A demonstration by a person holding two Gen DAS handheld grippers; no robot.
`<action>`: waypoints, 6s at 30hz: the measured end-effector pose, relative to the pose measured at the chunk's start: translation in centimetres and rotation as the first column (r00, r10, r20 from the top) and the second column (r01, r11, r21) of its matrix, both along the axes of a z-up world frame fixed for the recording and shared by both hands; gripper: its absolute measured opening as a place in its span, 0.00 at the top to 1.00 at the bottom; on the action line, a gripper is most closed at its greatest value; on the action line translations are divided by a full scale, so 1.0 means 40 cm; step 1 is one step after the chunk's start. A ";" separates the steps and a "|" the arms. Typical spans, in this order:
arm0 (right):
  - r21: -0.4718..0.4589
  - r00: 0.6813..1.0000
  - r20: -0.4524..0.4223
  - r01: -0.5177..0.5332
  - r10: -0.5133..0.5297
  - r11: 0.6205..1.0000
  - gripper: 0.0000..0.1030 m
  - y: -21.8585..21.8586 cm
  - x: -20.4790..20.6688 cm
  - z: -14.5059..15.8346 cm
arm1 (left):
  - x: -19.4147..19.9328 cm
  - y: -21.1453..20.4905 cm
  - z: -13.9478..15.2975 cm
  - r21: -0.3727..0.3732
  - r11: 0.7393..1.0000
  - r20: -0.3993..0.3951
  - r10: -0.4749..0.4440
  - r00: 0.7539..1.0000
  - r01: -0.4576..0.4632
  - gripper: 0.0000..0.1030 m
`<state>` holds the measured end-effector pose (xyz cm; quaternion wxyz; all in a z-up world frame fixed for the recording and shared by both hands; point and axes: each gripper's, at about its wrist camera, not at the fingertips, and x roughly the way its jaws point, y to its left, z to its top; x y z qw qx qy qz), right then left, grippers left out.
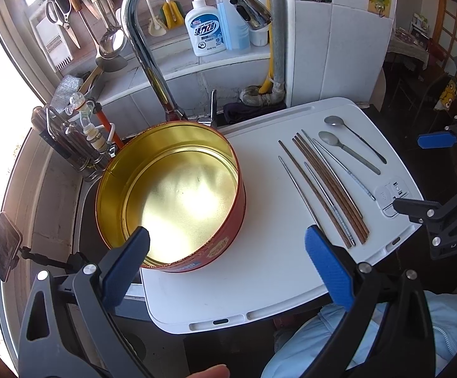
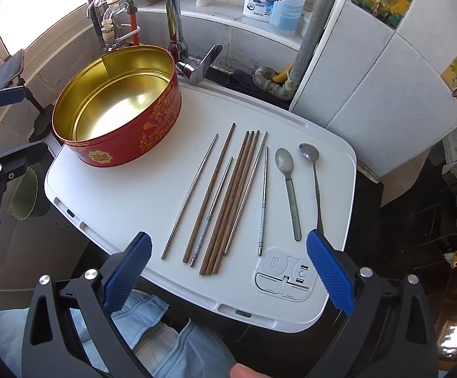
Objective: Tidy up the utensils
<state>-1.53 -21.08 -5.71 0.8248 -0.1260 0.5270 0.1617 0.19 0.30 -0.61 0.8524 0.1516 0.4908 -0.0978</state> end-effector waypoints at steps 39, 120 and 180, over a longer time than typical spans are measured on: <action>0.252 0.995 0.057 0.067 -0.084 0.965 0.03 -0.240 0.113 -0.076 | -0.004 -0.190 -0.153 -0.315 0.946 -0.058 -0.098 0.993 0.075 0.06; 0.260 0.970 -0.196 -0.089 0.143 0.962 0.95 0.526 0.421 -0.158 | 0.338 0.418 -0.327 -0.376 0.855 -0.233 0.285 0.930 -0.356 0.94; 0.406 0.971 0.099 0.162 -0.220 0.899 0.10 0.065 0.276 -0.080 | 0.136 0.125 -0.165 -0.433 0.900 0.070 0.100 0.993 -0.060 0.22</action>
